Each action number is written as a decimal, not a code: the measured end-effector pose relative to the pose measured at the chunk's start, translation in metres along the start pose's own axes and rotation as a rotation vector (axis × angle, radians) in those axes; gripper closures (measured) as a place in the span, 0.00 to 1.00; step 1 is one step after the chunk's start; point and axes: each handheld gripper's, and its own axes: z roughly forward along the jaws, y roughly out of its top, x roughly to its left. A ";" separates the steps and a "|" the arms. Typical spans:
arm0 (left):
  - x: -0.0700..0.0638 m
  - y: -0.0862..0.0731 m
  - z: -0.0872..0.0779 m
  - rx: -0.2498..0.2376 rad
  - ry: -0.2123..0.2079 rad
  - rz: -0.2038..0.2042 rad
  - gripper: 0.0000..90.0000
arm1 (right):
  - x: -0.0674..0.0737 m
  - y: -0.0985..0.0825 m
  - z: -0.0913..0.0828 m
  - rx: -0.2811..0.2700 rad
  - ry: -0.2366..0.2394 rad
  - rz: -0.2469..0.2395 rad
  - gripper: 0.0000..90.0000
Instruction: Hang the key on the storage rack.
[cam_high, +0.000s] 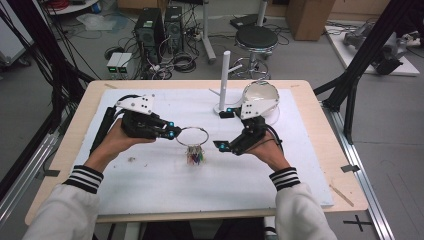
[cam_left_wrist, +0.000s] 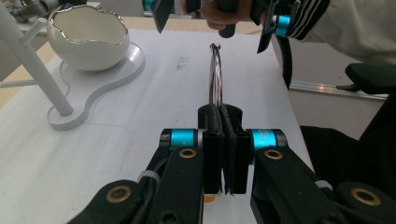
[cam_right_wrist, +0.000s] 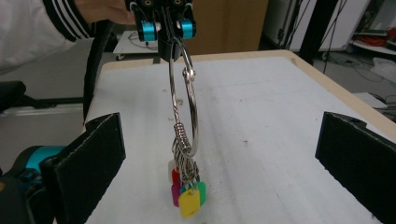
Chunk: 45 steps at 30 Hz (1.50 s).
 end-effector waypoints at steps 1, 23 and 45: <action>0.000 0.000 0.000 0.002 0.001 0.001 0.97 | 0.001 0.001 0.003 0.013 0.003 -0.009 0.01; 0.001 -0.001 0.000 0.002 -0.003 -0.004 0.97 | -0.001 0.006 0.027 0.145 0.093 -0.011 0.63; 0.002 -0.009 -0.003 -0.039 0.058 0.027 0.95 | 0.000 0.013 0.026 0.134 0.077 -0.039 0.97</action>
